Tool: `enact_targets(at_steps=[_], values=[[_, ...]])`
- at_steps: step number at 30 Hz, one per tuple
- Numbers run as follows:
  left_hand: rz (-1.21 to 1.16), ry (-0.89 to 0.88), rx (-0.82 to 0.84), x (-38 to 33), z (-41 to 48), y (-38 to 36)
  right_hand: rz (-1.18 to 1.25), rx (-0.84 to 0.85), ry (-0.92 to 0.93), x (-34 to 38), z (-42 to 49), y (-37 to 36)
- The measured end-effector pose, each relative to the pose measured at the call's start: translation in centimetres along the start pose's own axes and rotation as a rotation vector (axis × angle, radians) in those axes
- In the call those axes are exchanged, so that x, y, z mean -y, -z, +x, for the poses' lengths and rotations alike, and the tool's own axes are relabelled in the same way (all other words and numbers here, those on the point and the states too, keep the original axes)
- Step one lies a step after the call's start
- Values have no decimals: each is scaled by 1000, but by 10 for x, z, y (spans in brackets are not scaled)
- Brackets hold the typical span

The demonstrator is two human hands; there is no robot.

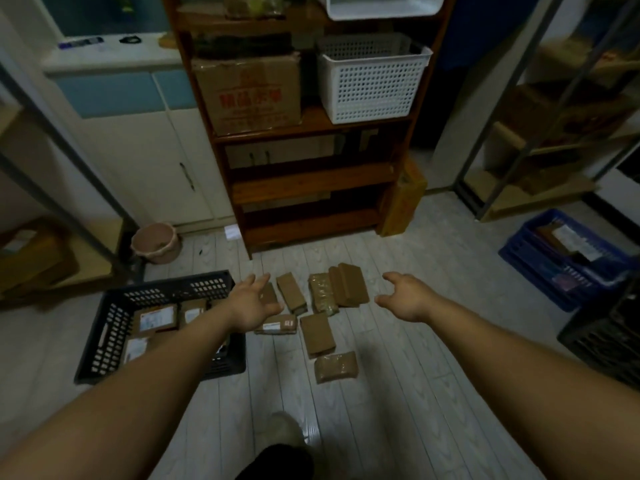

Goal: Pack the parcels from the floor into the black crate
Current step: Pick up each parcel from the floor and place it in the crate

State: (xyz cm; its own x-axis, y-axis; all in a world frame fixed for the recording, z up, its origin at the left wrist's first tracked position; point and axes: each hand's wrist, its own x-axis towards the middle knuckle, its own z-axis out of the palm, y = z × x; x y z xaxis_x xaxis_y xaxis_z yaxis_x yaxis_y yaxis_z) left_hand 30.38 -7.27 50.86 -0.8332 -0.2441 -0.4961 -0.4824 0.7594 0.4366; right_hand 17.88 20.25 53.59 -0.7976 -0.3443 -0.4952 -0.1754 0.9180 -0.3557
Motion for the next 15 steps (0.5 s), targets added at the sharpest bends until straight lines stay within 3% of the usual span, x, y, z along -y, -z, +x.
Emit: enact_targets(at_steps=[9,15], values=[[141,13,55,30,112,-11,-156,74,3,-2,82,-15],[-15,26,35,41,139,-35,-183,119,25,-8,141,-34]])
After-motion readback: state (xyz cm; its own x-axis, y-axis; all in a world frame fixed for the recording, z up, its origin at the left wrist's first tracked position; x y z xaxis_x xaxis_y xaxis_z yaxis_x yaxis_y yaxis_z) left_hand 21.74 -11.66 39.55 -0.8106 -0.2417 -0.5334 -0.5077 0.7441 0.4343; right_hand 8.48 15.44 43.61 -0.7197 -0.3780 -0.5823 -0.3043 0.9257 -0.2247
